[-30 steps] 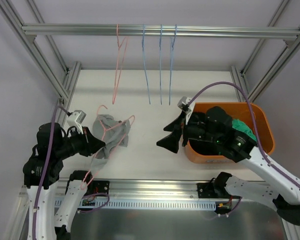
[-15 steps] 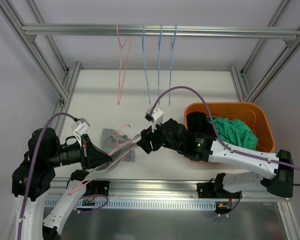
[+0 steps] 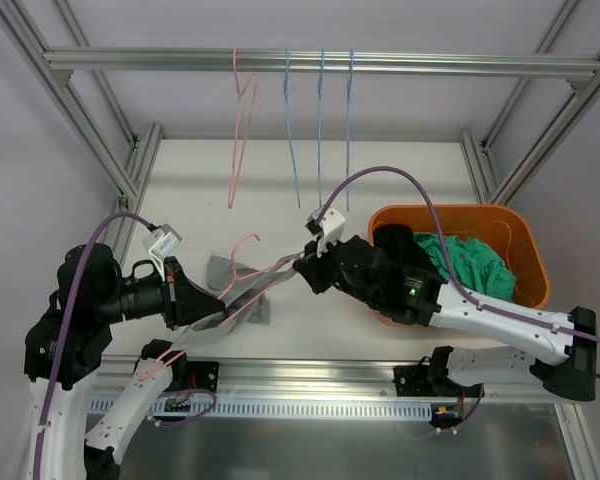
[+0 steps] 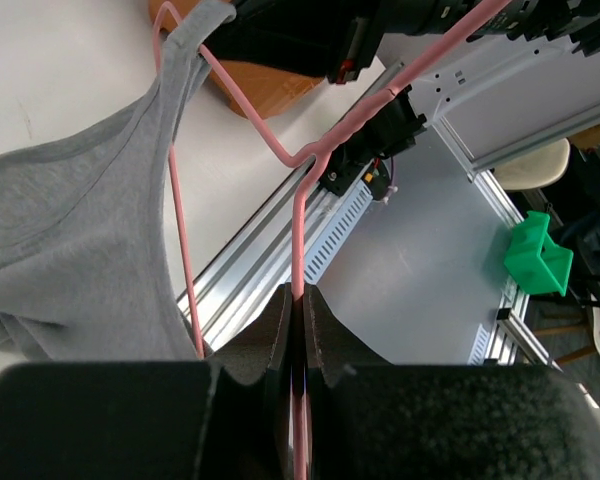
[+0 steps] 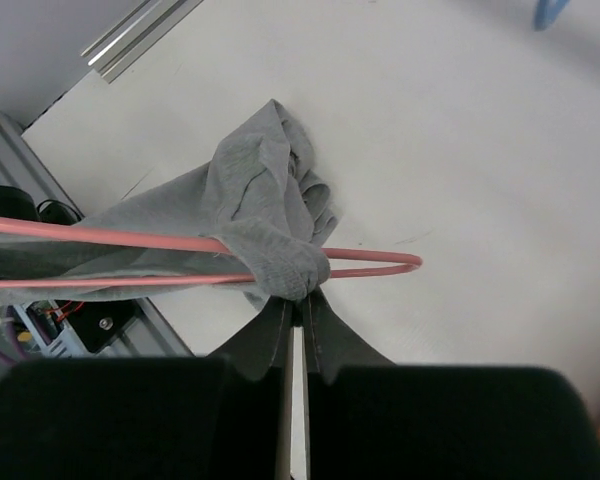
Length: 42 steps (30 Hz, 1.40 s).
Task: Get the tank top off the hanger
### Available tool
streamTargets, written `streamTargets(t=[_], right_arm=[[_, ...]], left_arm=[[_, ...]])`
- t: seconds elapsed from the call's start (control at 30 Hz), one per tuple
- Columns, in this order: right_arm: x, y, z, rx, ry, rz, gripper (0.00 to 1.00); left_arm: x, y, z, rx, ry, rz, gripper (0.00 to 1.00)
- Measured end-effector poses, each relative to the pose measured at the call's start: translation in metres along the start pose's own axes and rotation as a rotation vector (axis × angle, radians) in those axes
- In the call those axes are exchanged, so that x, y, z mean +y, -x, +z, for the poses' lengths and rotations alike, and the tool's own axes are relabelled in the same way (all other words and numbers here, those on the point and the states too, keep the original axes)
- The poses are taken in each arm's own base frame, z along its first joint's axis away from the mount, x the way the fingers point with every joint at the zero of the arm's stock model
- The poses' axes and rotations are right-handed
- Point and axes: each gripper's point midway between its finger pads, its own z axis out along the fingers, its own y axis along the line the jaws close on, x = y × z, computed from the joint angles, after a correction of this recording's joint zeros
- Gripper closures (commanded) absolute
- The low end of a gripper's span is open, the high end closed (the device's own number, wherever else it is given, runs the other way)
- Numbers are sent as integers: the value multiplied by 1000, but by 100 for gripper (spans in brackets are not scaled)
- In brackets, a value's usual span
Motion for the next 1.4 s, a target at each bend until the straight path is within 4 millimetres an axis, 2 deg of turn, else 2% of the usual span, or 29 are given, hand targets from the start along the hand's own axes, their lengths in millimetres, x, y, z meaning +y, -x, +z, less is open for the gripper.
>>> streamTargets(t=[0.1,0.23,0.33,0.4,0.5,0.63,0.7,0.8,0.9,0.97,1.1,1.23,1.3,1.4], right_arm=[[-19,10,-8,-26,-51,9,100],[-70,33,-24,-91,-183,53,100],[-103,39,-33,-102,-270,65,100],[-115,35,-35,-83,-294,66,100],[-112,29,-34,-51,-254,64,100],[-85,28,-35,-31,-104,69,100],[-70,32,-41,-42,-19,78,100],[-50,44,-58,-83,90,93,100],[-46,58,-78,-149,113,99,100],[-51,68,-96,-208,86,100,100],[-80,84,-135,-306,-80,104,100],[-103,99,-166,-375,-212,100,100],[-110,101,-170,-378,-254,92,100],[-119,96,-166,-343,-307,75,100]], left_arm=[[1,1,1,1,0,-1,100],[0,6,2,6,-2,-6,100],[-11,19,-2,-12,-26,19,100],[-26,35,-7,-50,-58,62,100],[-51,59,-17,-129,-120,150,100],[-74,93,-22,-225,-191,231,100],[-73,114,-15,-269,-218,248,100],[-61,140,8,-318,-278,268,100],[-57,162,28,-318,-344,272,100],[-55,171,41,-311,-377,277,100],[-53,171,46,-317,-391,297,100],[-53,150,37,-328,-375,336,100],[-50,133,34,-321,-366,340,100],[-41,107,33,-293,-348,325,100]])
